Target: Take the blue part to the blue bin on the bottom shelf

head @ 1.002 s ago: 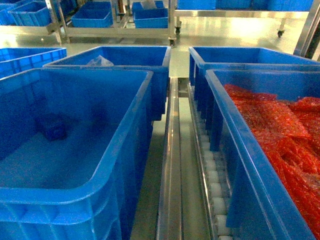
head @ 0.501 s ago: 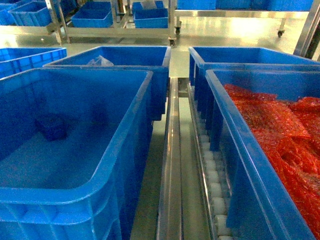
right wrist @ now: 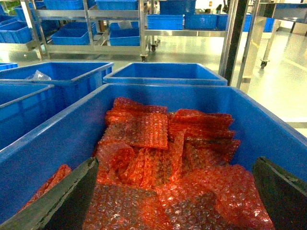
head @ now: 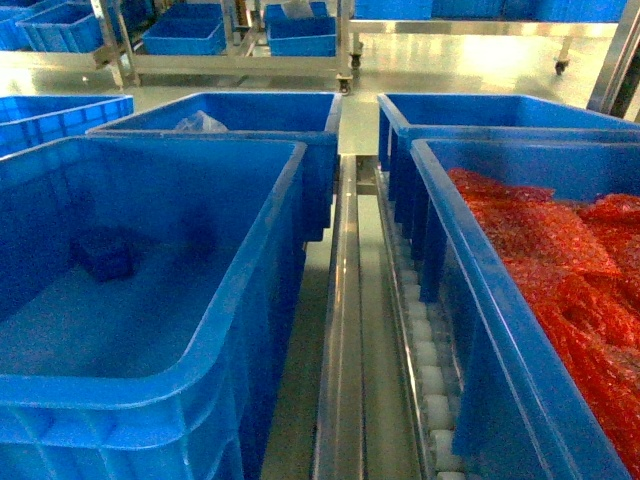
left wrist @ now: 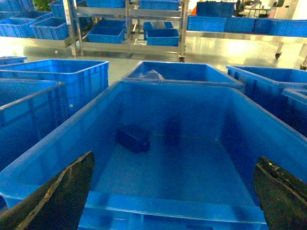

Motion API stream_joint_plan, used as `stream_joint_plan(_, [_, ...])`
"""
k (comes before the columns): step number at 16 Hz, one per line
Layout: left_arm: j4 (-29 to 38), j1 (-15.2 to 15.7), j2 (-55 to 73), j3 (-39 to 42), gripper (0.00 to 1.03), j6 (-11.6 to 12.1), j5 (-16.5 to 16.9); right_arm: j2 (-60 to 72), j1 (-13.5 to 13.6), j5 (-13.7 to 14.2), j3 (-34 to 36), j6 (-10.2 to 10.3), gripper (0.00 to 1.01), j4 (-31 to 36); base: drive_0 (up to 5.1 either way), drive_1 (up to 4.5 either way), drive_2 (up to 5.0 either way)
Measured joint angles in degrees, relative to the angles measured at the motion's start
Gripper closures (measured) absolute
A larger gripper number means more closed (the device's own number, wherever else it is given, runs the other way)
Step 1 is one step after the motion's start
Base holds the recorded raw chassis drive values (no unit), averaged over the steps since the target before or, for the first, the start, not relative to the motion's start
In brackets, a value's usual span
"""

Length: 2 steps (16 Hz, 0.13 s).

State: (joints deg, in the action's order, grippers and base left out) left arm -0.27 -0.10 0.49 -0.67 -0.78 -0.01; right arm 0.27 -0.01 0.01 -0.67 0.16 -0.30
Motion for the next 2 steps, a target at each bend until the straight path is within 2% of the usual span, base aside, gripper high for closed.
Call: stream_joint_plan(2, [0.0, 0.0, 0.0, 0.0, 0.05, 0.0, 0.0, 0.0, 0.0, 0.0, 0.0, 0.0, 0.03, 0.0, 0.0, 0.00, 0.0])
